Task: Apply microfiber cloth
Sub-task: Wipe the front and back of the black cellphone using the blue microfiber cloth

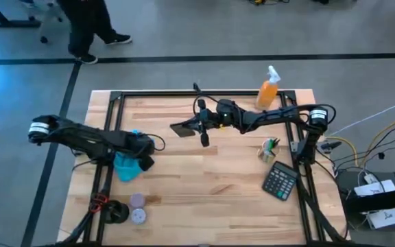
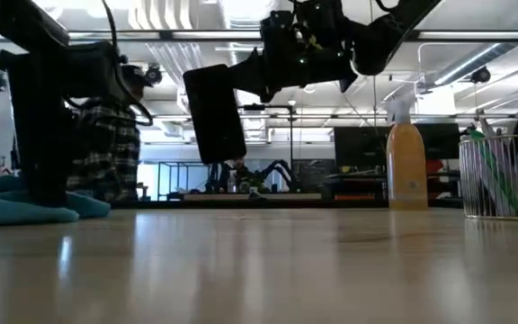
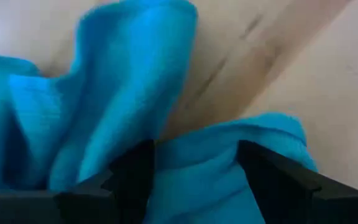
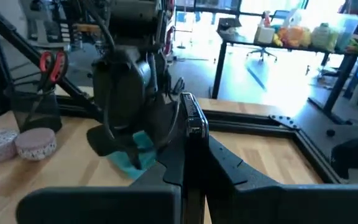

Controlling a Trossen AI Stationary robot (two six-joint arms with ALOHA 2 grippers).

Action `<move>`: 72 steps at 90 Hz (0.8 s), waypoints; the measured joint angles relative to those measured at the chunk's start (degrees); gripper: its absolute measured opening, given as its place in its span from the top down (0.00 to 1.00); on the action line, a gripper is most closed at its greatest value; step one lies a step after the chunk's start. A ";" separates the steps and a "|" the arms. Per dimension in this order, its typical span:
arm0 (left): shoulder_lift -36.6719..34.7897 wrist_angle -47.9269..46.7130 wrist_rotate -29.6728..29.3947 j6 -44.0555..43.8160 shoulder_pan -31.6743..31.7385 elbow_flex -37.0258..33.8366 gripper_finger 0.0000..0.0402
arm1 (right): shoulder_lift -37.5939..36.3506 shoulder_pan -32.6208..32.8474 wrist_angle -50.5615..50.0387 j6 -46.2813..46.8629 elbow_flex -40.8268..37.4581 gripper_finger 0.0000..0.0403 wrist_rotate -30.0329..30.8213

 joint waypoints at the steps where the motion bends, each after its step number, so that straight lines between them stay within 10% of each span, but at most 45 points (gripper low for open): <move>1: 0.25 0.00 0.33 -0.07 -0.09 0.00 0.42 | -0.16 0.00 -0.23 -0.11 0.00 0.97 0.00; 16: 2.40 4.28 -1.14 0.65 -0.36 -0.11 0.40 | -2.98 0.12 -1.71 -0.15 0.00 0.97 -0.11; 39: 2.71 42.13 -6.47 24.79 0.23 1.22 0.40 | -6.33 0.44 -8.38 2.71 -0.11 0.97 -1.68; 72: -2.74 7.15 -9.89 10.39 -0.38 8.46 0.46 | -5.03 1.48 -11.13 -0.03 -0.35 0.97 -1.07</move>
